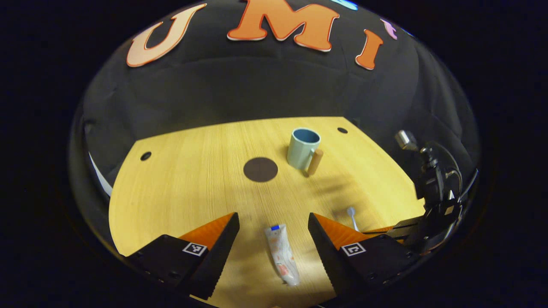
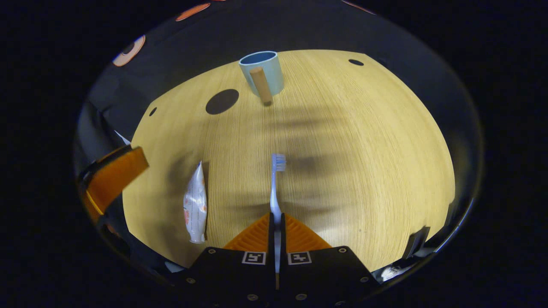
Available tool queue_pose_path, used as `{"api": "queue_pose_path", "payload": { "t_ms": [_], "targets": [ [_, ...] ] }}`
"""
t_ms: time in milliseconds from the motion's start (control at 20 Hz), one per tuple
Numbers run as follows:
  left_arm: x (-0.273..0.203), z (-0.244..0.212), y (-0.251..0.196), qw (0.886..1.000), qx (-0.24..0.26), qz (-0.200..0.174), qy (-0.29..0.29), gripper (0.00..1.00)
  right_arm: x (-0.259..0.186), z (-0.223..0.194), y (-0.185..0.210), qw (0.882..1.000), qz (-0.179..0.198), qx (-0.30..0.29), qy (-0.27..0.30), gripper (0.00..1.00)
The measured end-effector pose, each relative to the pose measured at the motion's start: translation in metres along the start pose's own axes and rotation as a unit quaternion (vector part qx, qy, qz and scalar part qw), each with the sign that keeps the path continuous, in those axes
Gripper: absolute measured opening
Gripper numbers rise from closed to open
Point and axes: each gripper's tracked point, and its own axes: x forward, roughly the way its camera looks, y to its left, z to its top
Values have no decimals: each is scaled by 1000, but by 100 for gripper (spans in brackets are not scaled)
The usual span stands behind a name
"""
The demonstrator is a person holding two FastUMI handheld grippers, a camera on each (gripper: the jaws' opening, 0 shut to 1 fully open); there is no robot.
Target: Put the toothbrush and toothpaste on the desktop into the cup, then pick up the cup and place it on the coaster on the desktop.
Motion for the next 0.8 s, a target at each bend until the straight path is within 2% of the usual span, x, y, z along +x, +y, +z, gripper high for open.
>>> {"api": "queue_pose_path", "payload": {
  "t_ms": [200, 400, 800],
  "targets": [
    [14, -37, -7, 996, -35, -1, 81, 98, -12, 15, -8, 999, 8, -12, -32, 4],
    [23, -81, -3, 985, -46, 9, 166, 99, -25, 29, -16, 998, 5, -21, -62, 4],
    [50, -112, -16, 963, -73, 7, 260, 95, -46, 63, -27, 993, 9, -31, -114, 4]
  ]
}}
